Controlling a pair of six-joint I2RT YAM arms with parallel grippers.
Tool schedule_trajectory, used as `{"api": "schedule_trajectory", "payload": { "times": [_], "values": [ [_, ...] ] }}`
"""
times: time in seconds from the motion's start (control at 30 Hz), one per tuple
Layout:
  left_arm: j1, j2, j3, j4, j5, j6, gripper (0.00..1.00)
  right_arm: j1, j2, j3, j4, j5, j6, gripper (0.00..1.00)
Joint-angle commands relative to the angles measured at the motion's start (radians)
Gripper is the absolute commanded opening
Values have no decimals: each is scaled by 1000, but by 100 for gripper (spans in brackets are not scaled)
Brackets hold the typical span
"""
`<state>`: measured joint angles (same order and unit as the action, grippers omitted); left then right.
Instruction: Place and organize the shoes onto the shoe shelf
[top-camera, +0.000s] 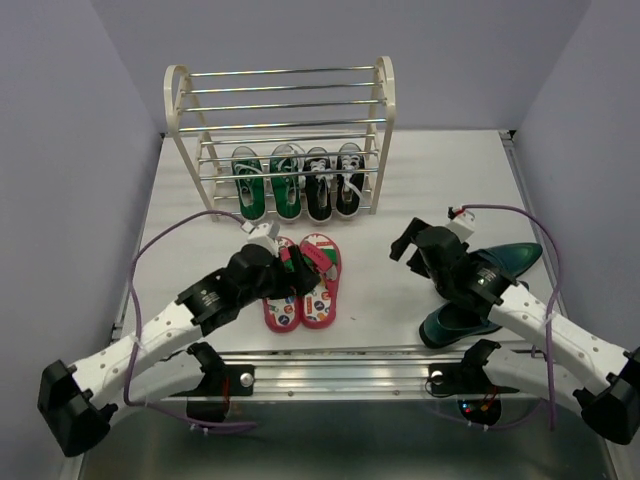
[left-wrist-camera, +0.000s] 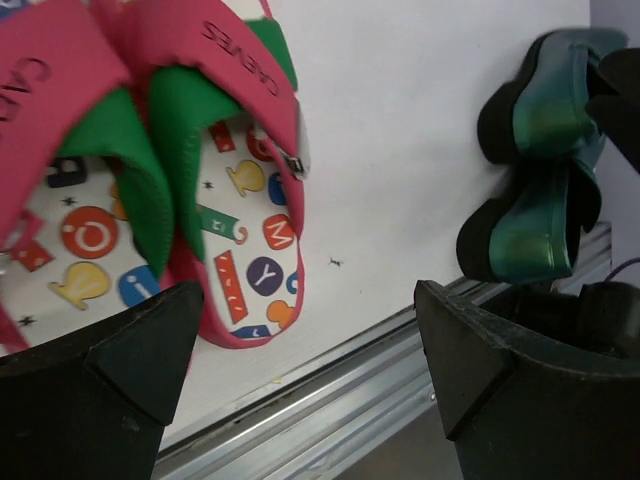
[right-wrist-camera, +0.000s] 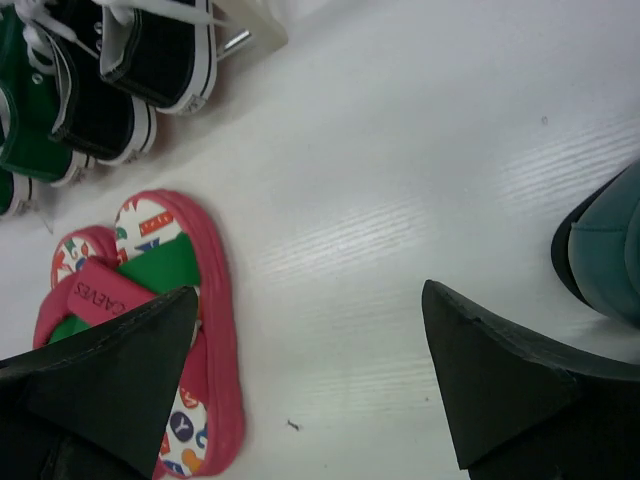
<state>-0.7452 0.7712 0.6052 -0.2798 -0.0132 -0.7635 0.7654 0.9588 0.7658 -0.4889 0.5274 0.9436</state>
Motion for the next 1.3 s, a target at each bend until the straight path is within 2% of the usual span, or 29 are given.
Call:
{"api": "schedule_trajectory", "payload": {
  "times": [0.0, 0.2, 0.53, 0.63, 0.73, 0.8, 0.83, 0.93, 1.0, 1.03, 1.1, 1.27],
  "values": [
    [-162, 132, 63, 137, -103, -40, 99, -32, -31, 12, -92, 5, -88, 100],
    [-273, 396, 206, 134, -244, -56, 99, -52, 23, 46, -105, -10, -160, 100],
    [-286, 572, 237, 140, -373, -125, 99, -71, -15, 53, -109, -9, -223, 100],
    [-287, 631, 258, 142, -398, -112, 94, -71, -11, 58, -111, 0, -239, 100],
    [-293, 685, 283, 139, -389, -102, 82, -71, -8, 67, -117, -1, -243, 100],
    [-296, 708, 289, 140, -384, -105, 61, -71, -9, 67, -117, 6, -244, 100],
    [-301, 714, 295, 139, -384, -105, 41, -71, -15, 67, -117, 8, -244, 100],
    [-315, 709, 301, 125, -389, -115, 17, -71, -22, 61, -120, 10, -244, 100],
    [-322, 700, 301, 108, -396, -126, 4, -71, -32, 50, -123, 11, -241, 100],
    [-325, 692, 304, 99, -404, -131, 0, -71, -34, 49, -122, 11, -239, 100],
    [-329, 680, 312, 76, -412, -114, 0, -71, -41, 43, -123, 17, -239, 100],
    [-349, 581, 389, 5, -540, -63, 0, -71, -61, 49, -122, 36, -249, 100]
  ]
}}
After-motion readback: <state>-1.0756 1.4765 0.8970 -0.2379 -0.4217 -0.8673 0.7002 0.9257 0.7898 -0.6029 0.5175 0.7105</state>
